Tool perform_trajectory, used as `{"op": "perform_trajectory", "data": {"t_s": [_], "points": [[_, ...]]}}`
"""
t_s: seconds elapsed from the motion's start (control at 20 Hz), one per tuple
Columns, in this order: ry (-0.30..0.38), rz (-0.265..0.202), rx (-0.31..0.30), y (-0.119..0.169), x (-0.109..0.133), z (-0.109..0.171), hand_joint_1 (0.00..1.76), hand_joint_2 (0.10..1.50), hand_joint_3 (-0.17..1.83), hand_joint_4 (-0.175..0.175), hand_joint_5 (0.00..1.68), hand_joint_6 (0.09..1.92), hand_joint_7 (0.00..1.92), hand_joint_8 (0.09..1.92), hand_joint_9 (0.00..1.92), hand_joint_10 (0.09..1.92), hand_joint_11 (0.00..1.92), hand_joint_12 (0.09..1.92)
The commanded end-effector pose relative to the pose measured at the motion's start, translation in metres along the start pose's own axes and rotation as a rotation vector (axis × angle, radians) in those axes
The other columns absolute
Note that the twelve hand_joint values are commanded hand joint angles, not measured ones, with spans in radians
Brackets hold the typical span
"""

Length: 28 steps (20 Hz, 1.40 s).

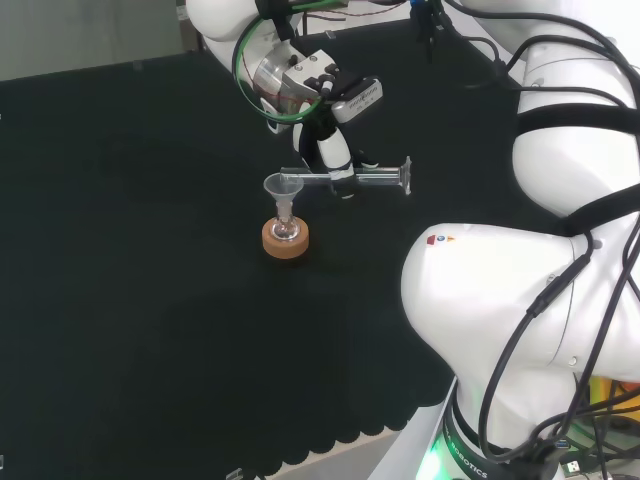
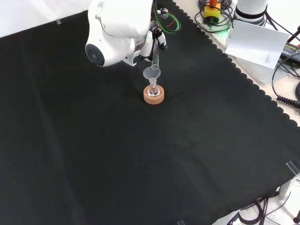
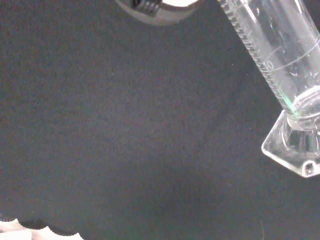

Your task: Pour the water from the graduated cylinder into the round-bottom flask.

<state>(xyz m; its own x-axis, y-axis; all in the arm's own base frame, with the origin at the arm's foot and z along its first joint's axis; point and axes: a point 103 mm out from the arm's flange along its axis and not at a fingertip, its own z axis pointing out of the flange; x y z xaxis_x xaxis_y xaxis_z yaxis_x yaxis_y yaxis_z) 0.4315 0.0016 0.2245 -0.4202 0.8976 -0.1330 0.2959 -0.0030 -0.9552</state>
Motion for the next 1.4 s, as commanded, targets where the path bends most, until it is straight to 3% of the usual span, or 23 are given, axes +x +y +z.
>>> {"op": "perform_trajectory", "data": {"t_s": [0.05,0.55,0.7,0.9,1.05,1.4], "points": [[0.003,-0.003,-0.008,0.0,0.0,0.0,1.17,1.09,0.01,-0.175,1.04,0.91,1.41,0.15,1.55,0.09,1.39,0.68],[0.02,-0.057,-0.105,-0.001,-0.011,0.011,1.17,1.09,0.01,-0.175,1.04,0.92,1.41,0.15,1.55,0.09,1.39,0.68],[0.035,-0.078,-0.161,-0.002,-0.016,0.014,1.17,1.09,0.01,-0.175,1.04,0.92,1.41,0.15,1.55,0.09,1.39,0.68],[0.057,-0.105,-0.259,-0.005,-0.015,0.014,1.17,1.09,0.01,-0.175,1.04,0.92,1.41,0.15,1.55,0.09,1.39,0.67],[0.06,-0.086,-0.316,-0.005,-0.008,0.012,1.17,1.09,0.01,-0.175,1.05,0.92,1.41,0.14,1.55,0.09,1.39,0.67],[0.114,-0.118,-0.532,-0.008,0.001,0.009,1.17,1.09,0.01,-0.175,1.05,0.91,1.41,0.14,1.55,0.09,1.39,0.67]]}}
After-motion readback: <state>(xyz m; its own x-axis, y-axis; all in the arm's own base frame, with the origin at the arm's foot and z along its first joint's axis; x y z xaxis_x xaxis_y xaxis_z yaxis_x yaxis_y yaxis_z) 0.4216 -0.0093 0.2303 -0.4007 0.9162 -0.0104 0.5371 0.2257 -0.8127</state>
